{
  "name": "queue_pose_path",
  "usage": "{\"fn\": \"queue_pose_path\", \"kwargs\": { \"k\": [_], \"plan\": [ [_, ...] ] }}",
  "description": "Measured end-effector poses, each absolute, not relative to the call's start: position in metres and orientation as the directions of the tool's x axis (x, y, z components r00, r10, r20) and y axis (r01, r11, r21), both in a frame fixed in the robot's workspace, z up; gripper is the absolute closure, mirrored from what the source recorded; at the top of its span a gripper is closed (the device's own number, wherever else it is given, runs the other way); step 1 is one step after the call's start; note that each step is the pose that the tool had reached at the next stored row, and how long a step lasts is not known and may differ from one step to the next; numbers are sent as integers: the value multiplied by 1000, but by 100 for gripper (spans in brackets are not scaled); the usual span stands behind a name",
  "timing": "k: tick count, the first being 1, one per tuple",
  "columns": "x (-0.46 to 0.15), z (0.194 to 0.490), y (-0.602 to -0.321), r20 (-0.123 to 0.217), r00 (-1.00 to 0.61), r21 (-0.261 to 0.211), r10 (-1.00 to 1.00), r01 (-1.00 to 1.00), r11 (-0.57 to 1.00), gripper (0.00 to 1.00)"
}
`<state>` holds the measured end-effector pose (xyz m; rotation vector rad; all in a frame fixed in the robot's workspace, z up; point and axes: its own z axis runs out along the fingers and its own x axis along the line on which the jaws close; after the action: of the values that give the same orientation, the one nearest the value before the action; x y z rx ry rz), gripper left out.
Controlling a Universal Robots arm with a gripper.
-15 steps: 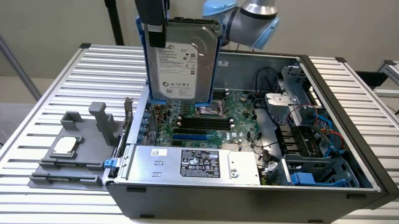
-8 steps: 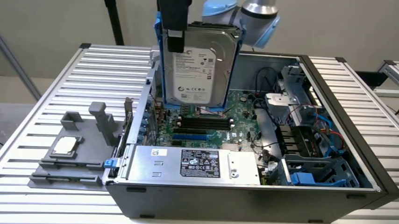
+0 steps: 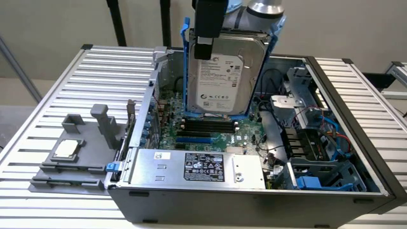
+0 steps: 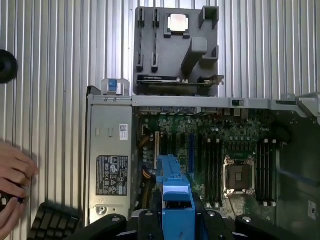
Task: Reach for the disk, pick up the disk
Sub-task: 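Pick up the disk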
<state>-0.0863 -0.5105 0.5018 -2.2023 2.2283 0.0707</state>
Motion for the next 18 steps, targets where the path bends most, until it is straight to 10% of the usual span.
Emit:
{"fn": "queue_pose_path", "kwargs": {
  "k": [18],
  "plan": [
    [-14,502,-537,-43,-12,28,-999,-1000,11,67]
  ]
}}
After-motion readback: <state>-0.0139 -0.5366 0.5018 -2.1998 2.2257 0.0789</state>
